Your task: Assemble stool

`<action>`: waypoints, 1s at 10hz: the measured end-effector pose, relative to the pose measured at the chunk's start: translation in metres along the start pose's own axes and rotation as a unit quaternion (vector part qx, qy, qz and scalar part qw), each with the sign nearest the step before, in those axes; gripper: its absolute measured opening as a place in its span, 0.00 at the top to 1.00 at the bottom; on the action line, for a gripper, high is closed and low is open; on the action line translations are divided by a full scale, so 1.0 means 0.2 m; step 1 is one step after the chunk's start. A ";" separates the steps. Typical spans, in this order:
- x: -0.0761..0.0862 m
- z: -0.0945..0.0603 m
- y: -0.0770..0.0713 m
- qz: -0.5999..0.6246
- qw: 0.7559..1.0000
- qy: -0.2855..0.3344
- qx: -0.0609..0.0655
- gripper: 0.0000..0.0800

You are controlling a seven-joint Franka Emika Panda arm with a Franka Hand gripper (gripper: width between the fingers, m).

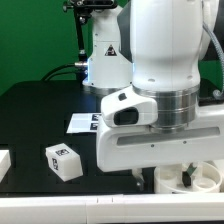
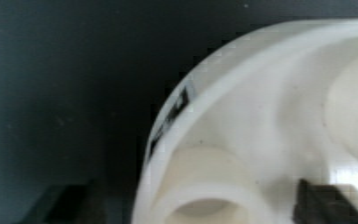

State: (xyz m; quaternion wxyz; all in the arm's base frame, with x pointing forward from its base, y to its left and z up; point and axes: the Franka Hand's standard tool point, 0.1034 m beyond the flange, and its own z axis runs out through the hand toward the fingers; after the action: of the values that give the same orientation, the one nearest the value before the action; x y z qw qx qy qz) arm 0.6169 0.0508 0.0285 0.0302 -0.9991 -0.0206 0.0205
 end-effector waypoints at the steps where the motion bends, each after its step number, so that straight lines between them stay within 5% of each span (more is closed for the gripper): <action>1: -0.01 -0.07 -0.01 -0.004 1.000 0.004 0.001 0.24; 3: -0.10 -0.24 -0.09 -0.027 1.000 0.010 0.001 0.19; 8: -0.14 -0.24 -0.11 -0.028 1.000 0.009 0.001 0.19; 10: -0.25 -0.24 -0.19 -0.133 0.990 0.032 -0.011 0.19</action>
Offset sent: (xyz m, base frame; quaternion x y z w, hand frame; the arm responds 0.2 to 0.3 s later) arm -0.0247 0.0083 0.0343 -0.0558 0.0124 -0.0068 0.9983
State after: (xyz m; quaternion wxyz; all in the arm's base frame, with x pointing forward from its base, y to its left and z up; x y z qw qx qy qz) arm 0.5677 0.0847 0.0812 0.0221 -0.9879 -0.1529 -0.0156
